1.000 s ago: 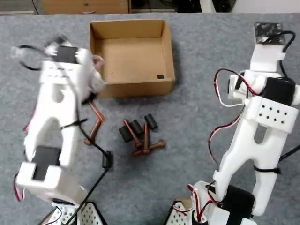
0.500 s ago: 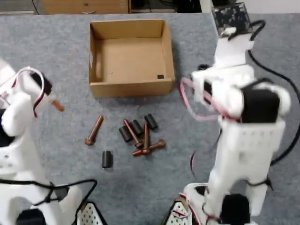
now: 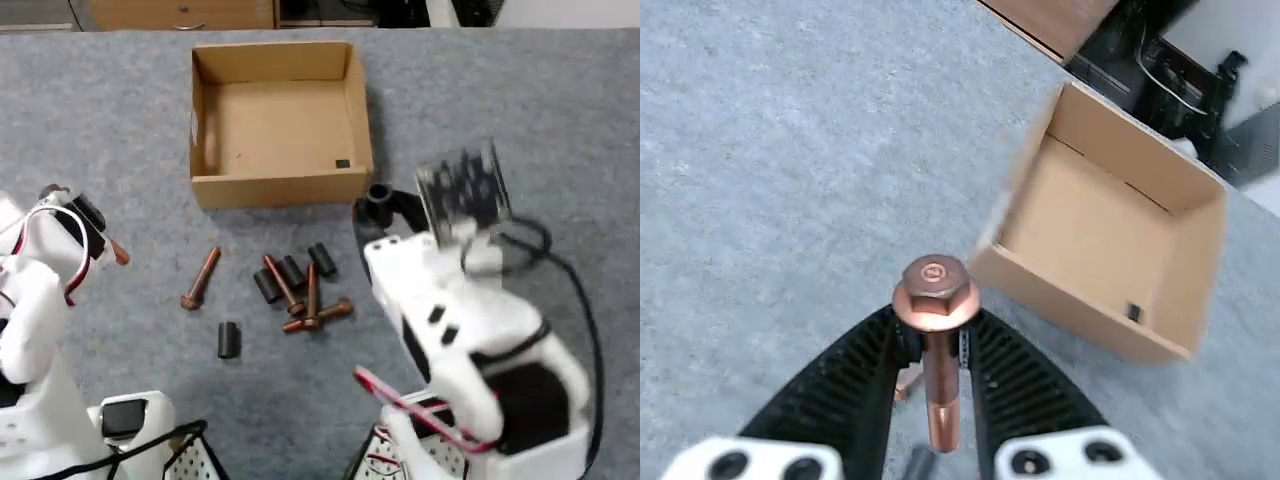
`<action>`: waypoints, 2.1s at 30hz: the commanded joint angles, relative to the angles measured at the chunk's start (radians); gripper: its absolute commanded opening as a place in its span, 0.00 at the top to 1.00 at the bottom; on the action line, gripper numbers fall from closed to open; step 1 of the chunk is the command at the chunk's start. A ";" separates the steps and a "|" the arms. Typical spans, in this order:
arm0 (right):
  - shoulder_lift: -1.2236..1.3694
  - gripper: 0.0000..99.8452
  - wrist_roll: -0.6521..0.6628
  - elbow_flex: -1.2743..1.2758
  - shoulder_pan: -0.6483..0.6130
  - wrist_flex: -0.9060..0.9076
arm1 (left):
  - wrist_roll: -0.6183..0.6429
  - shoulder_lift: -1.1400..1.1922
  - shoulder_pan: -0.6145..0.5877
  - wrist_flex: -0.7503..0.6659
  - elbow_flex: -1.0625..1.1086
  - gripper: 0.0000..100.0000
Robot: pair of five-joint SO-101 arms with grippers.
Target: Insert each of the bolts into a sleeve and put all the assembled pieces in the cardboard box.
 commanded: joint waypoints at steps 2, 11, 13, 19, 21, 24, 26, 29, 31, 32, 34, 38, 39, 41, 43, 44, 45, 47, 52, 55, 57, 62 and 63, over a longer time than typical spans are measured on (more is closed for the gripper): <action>-0.343 1.00 -0.011 0.354 -0.038 -0.265 | 0.121 -0.013 0.190 -0.043 -0.002 0.98; -0.633 1.00 -0.089 0.644 -0.173 -0.216 | 0.129 -0.022 0.442 -0.272 0.002 0.98; -0.618 1.00 -0.133 0.645 -0.177 -0.193 | 0.118 -0.022 0.474 -0.281 0.002 0.98; -0.515 1.00 -0.149 0.638 -0.177 -0.192 | -0.031 -0.044 0.591 -0.353 0.089 0.98; -0.489 1.00 -0.150 0.638 -0.177 -0.196 | -0.044 -0.076 0.614 -0.404 0.150 0.98; -0.464 1.00 -0.150 0.638 -0.177 -0.204 | -0.063 -0.130 0.663 -0.563 0.308 0.98; -0.453 1.00 -0.152 0.638 -0.179 -0.210 | -0.063 -0.171 0.667 -0.660 0.405 0.98; -0.450 1.00 -0.172 0.644 -0.179 -0.209 | -0.058 -0.226 0.674 -0.783 0.535 0.98; -0.449 1.00 -0.190 0.647 -0.179 -0.209 | -0.058 -0.242 0.689 -0.815 0.589 0.98; -0.449 1.00 -0.192 0.647 -0.179 -0.209 | -0.057 -0.246 0.700 -0.813 0.609 0.98; -0.449 1.00 -0.187 0.657 -0.185 -0.210 | -0.055 -0.249 0.727 -0.812 0.631 0.98; -0.449 1.00 -0.186 0.677 -0.259 -0.210 | -0.054 -0.248 0.772 -0.812 0.632 0.98; -0.449 1.00 -0.184 0.682 -0.265 -0.218 | -0.054 -0.248 0.776 -0.812 0.637 0.98; -0.449 1.00 -0.184 0.697 -0.268 -0.229 | -0.054 -0.248 0.778 -0.810 0.638 0.98; -0.449 1.00 -0.184 0.714 -0.269 -0.232 | -0.054 -0.248 0.778 -0.810 0.640 0.98; -0.449 1.00 -0.184 0.714 -0.269 -0.232 | -0.054 -0.248 0.778 -0.795 0.640 0.98; -0.449 1.00 -0.184 0.714 -0.269 -0.232 | -0.054 -0.248 0.778 -0.776 0.638 0.98; -0.449 1.00 -0.184 0.714 -0.269 -0.236 | -0.054 -0.248 0.793 -0.746 0.640 0.98; -0.449 1.00 -0.184 0.713 -0.269 -0.244 | -0.054 -0.249 0.795 -0.730 0.640 0.98; -0.449 1.00 -0.184 0.713 -0.269 -0.241 | -0.054 -0.248 0.799 -0.732 0.640 0.98; -0.450 1.00 -0.184 0.711 -0.271 -0.239 | -0.054 -0.248 0.799 -0.733 0.640 0.98; -0.449 1.00 -0.184 0.667 -0.271 -0.236 | -0.054 -0.254 0.795 -0.729 0.657 0.98; -0.449 1.00 -0.184 0.657 -0.271 -0.232 | -0.054 -0.257 0.795 -0.729 0.663 0.98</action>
